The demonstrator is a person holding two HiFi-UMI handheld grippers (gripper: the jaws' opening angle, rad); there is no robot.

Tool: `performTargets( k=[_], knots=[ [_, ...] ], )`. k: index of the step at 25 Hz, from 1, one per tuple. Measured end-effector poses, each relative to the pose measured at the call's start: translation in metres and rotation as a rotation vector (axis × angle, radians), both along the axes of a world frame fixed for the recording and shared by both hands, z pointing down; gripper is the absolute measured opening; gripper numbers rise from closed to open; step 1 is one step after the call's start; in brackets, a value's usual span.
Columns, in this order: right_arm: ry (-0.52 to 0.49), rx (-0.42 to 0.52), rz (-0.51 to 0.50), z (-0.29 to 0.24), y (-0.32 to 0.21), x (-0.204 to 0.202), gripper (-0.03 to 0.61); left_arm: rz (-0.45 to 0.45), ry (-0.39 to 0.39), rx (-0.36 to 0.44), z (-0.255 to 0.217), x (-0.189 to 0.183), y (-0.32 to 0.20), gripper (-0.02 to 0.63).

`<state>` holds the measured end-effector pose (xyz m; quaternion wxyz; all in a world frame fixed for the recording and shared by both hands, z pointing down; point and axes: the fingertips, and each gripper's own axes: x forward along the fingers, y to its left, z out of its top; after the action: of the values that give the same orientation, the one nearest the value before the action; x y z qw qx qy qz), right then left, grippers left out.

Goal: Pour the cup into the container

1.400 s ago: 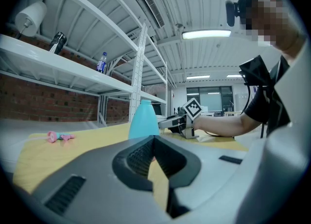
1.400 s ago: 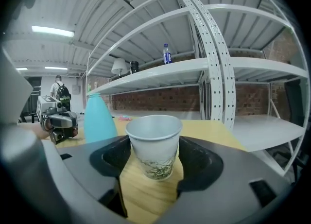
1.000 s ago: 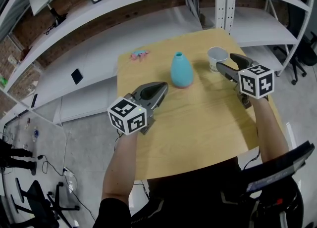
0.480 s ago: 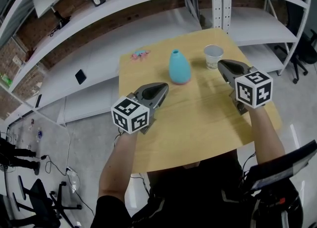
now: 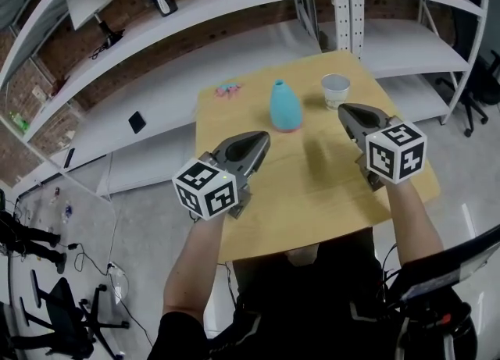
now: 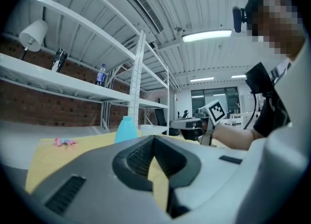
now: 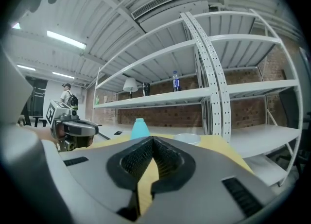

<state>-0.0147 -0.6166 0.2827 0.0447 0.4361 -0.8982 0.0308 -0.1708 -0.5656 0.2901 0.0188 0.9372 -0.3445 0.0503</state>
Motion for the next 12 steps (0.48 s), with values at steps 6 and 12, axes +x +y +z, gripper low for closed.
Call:
performTargets(
  k=[6, 12],
  knots=[
    [0.020, 0.043, -0.012, -0.014, 0.039, 0.004, 0.002, -0.002, -0.021, 0.042, -0.011, 0.018, 0.041, 0.000],
    [-0.003, 0.032, -0.043, -0.003, 0.121, 0.026, 0.002, -0.028, -0.012, 0.050, -0.009, 0.049, 0.120, 0.000]
  ],
)
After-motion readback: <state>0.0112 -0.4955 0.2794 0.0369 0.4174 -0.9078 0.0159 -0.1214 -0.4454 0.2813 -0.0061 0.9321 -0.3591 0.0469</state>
